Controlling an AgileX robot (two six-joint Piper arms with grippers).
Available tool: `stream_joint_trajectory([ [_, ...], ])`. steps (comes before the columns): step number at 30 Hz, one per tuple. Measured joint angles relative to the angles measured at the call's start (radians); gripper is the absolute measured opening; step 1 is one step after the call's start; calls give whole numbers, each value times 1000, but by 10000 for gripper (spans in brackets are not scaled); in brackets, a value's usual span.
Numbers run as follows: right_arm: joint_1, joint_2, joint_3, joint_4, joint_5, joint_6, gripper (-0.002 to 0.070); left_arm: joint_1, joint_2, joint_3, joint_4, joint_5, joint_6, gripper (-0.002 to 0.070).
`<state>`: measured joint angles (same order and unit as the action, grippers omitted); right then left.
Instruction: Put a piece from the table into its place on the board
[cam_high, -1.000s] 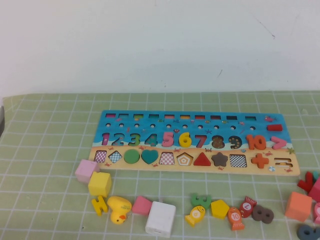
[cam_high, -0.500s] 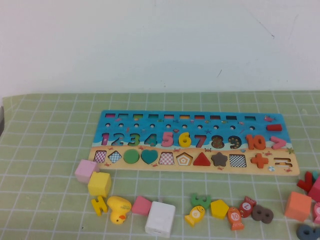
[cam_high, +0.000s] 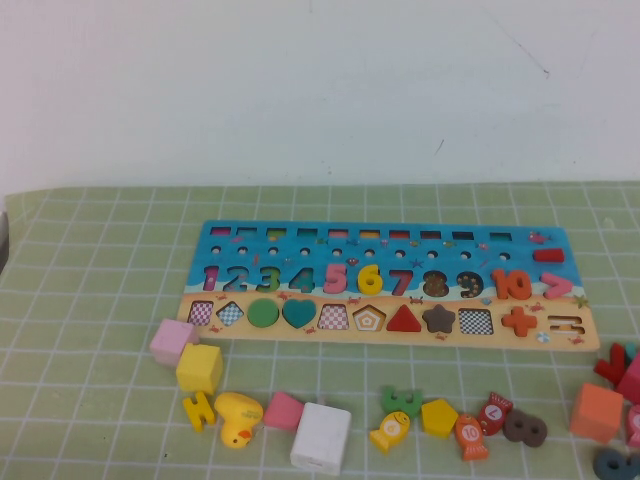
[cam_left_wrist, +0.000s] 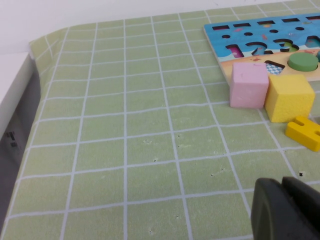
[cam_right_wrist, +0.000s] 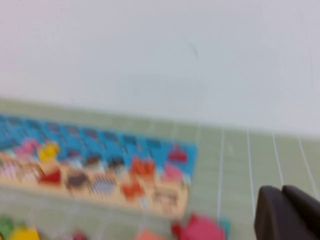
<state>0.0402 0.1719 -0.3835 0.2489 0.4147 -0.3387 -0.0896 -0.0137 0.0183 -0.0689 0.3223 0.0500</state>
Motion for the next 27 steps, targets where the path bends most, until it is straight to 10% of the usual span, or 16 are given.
stream_joint_trajectory([
  [17,-121,-167,402,4,-52,27,-1,0,0,0,0,0,0,-2],
  [27,-122,-167,402,-187,-55,355,-1,0,0,0,0,0,0,-2],
])
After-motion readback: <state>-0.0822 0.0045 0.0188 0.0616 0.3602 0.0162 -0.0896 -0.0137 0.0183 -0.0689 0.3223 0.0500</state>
